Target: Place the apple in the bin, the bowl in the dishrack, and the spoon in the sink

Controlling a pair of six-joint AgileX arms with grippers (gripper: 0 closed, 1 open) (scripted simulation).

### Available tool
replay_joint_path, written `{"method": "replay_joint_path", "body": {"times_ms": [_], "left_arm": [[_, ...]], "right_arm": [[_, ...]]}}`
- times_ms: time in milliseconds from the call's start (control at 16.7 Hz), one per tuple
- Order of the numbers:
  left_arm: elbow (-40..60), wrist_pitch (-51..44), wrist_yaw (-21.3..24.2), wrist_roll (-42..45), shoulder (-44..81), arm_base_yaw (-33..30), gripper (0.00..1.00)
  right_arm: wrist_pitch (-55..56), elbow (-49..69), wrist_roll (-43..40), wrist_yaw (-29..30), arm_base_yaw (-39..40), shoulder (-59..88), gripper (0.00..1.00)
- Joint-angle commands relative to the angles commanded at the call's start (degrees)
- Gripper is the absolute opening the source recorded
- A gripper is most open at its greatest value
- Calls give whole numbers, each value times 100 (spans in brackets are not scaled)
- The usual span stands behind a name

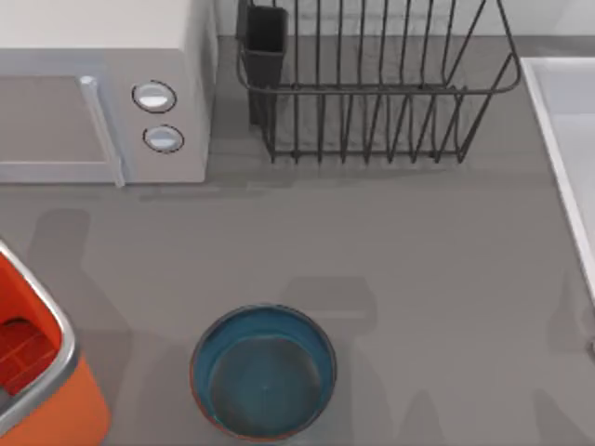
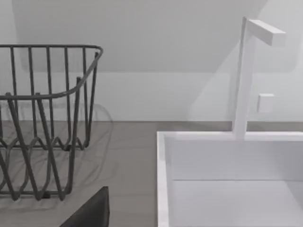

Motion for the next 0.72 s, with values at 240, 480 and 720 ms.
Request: {"method": "replay_joint_path", "body": {"times_ms": [240, 480, 720], "left_arm": [[-686, 727, -4, 22, 49, 81, 0], [-734, 776, -2, 22, 52, 88, 0], [-734, 776, -2, 22, 52, 88, 30]], "right_arm": [[0, 0, 0, 0, 0, 0, 100], [0, 0, 0, 0, 0, 0, 100], [0, 0, 0, 0, 0, 0, 100]]}}
